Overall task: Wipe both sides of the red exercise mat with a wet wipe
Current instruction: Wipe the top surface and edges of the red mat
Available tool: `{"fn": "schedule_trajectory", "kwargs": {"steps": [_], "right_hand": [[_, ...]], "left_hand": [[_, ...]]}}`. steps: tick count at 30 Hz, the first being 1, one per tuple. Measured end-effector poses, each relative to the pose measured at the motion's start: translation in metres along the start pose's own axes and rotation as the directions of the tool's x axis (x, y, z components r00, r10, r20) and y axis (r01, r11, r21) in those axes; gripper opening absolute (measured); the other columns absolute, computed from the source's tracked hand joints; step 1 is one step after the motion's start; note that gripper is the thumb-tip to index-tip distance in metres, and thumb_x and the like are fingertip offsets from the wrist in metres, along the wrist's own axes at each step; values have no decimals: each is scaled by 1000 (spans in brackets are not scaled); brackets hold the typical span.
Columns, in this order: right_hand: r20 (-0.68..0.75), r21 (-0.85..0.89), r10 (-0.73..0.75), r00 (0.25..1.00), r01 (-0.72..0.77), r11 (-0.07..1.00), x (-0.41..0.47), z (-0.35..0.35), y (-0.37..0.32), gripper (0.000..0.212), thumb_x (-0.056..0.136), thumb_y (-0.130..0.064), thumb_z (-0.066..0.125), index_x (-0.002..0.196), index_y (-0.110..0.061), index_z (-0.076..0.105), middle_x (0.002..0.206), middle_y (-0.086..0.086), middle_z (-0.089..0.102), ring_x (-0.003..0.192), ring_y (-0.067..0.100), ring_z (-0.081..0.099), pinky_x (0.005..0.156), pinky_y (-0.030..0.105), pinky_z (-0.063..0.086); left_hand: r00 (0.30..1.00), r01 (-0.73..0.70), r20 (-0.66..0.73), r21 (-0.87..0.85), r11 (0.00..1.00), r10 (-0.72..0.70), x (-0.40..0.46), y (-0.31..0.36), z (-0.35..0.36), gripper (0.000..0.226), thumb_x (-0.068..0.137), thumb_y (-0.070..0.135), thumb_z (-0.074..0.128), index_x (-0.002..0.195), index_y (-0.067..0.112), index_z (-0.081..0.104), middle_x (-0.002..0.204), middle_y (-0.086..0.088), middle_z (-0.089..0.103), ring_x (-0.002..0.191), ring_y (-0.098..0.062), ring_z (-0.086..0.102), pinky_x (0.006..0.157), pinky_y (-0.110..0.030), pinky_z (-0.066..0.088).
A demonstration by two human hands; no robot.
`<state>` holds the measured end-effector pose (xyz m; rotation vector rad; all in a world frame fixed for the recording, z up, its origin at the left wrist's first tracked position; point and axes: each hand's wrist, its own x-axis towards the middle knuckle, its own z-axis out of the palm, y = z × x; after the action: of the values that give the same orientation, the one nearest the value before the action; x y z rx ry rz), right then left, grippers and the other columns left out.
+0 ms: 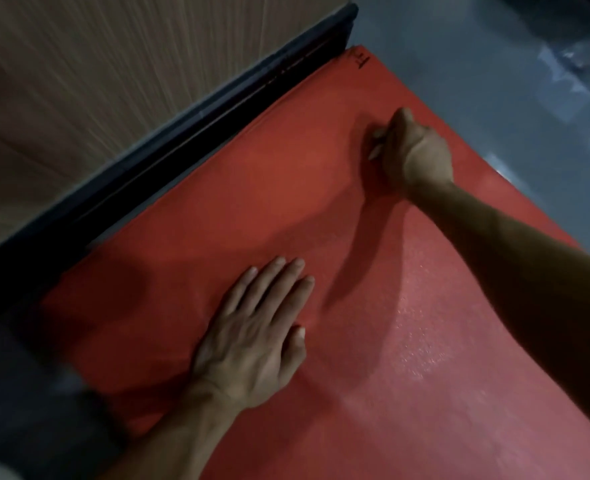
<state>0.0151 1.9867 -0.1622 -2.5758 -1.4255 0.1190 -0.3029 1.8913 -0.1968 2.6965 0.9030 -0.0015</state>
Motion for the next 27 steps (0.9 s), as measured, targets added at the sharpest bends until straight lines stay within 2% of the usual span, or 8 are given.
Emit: {"fn": "schedule_trajectory", "kwargs": {"steps": [3, 6, 9, 12, 19, 21, 23, 27], "right_hand": [[173, 157, -301, 938, 275, 949, -63, 13, -42, 27, 95, -44, 45, 106, -21, 54, 94, 8, 73, 86, 34, 69, 67, 40, 51], [220, 183, -652, 726, 625, 759, -120, 7, -46, 27, 96, -39, 47, 109, -20, 61, 95, 3, 71, 83, 30, 69, 65, 35, 51], [176, 63, -274, 945, 267, 962, -107, -7, -3, 27, 100, -38, 52, 115, -15, 55, 113, 6, 73, 100, 35, 68, 69, 36, 45], [99, 50, 130, 987, -135, 990, -135, -11, 30, 35, 102, -45, 48, 113, -12, 49, 103, 20, 70, 94, 45, 66, 66, 40, 39], [225, 304, -451, 864, 378, 875, -364, -20, 12, 16, 98, -38, 60, 94, -26, 50, 75, -4, 60, 63, 23, 61, 57, 32, 44], [367, 266, -350, 862, 263, 927, -413, -34, 52, 24, 98, -52, 50, 106, -29, 50, 84, -6, 66, 75, 23, 67, 64, 32, 49], [505, 77, -5, 863, -39, 996, -444, -56, 98, 52, 92, -72, 36, 118, -28, 48, 98, -3, 71, 90, 26, 70, 69, 34, 52], [629, -159, 425, 651, -428, 890, -471, -126, 156, 56, 91, -70, 48, 107, -17, 54, 105, 12, 71, 99, 34, 69, 71, 38, 50]], "left_hand": [[1000, 5, -16, 2, 1000, -5, 0, -2, 0, 67, 96, 42, 42, 159, 20, 37, 170, 1, 22, 157, -17, 16, 126, -46, 21], [1000, 1, -24, -5, 1000, -1, 1, -3, -1, 67, 95, 42, 43, 158, 19, 39, 168, -1, 28, 157, -18, 19, 126, -46, 20], [1000, 3, -18, 3, 1000, -3, 2, -3, -1, 67, 96, 42, 41, 159, 19, 36, 169, 1, 24, 157, -18, 19, 127, -44, 15], [999, 33, 29, -19, 999, -33, 0, 4, -7, 67, 97, 43, 37, 159, 19, 35, 169, 1, 23, 157, -19, 17, 128, -43, 11], [876, 236, 426, 28, 971, -225, 5, 46, -61, 75, 102, 35, 49, 164, 24, 8, 171, 7, -13, 158, -19, -8, 128, -41, 7], [807, 237, 547, 47, 970, -223, -19, 61, -68, 78, 102, 34, 53, 164, 26, 5, 171, 4, -18, 158, -24, -9, 127, -38, 8], [693, 208, 694, 67, 976, -195, -50, 72, -72, 80, 102, 36, 55, 164, 28, 6, 170, 1, -19, 159, -26, -6, 128, -37, 8], [560, 204, 822, -19, 979, -101, -85, 92, -106, 68, 104, 35, 55, 163, 28, 21, 168, 0, 26, 152, -17, 31, 123, -26, 23]]}}
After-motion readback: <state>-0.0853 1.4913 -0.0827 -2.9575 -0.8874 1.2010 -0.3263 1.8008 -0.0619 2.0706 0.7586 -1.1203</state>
